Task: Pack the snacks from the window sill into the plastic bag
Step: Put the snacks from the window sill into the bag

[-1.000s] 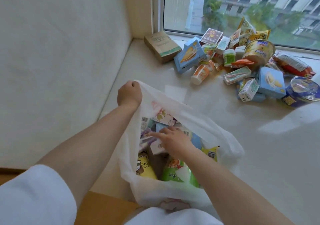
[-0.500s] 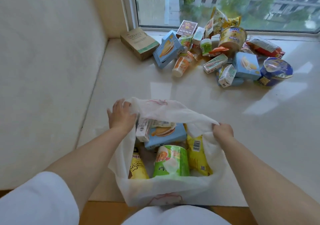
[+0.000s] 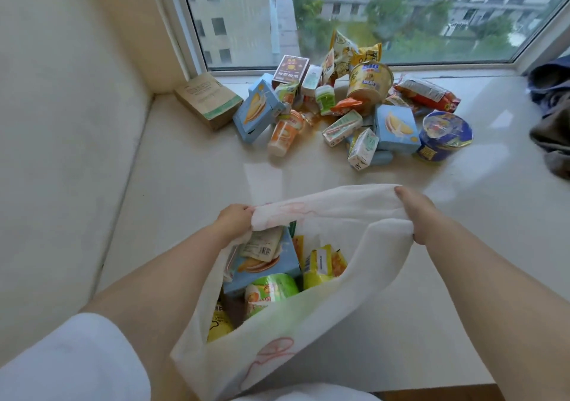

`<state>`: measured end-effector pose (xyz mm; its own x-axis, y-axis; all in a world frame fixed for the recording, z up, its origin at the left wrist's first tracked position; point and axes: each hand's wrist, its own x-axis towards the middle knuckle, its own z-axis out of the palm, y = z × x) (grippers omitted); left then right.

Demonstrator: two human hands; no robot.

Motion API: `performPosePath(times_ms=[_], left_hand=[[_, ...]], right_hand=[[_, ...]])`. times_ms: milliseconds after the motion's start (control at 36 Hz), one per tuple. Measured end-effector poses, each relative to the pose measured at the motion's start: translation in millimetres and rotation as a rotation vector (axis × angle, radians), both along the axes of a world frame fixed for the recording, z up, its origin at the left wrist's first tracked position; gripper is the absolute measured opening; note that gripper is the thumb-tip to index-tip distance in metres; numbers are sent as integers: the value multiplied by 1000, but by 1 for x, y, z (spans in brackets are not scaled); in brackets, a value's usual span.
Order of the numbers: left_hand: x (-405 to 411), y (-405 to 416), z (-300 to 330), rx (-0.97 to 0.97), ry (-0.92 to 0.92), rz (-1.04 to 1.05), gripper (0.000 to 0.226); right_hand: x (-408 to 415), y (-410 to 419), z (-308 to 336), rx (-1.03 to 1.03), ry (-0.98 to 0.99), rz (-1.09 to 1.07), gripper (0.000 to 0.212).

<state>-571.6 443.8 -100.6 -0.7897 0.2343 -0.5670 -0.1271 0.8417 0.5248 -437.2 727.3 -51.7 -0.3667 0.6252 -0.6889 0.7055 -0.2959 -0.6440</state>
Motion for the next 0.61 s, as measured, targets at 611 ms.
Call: performPosePath(times_ms=[611], left_hand=[[-122, 169, -4, -82, 278, 180, 38]], right_hand=[[-155, 78, -54, 892, -321, 844, 48]])
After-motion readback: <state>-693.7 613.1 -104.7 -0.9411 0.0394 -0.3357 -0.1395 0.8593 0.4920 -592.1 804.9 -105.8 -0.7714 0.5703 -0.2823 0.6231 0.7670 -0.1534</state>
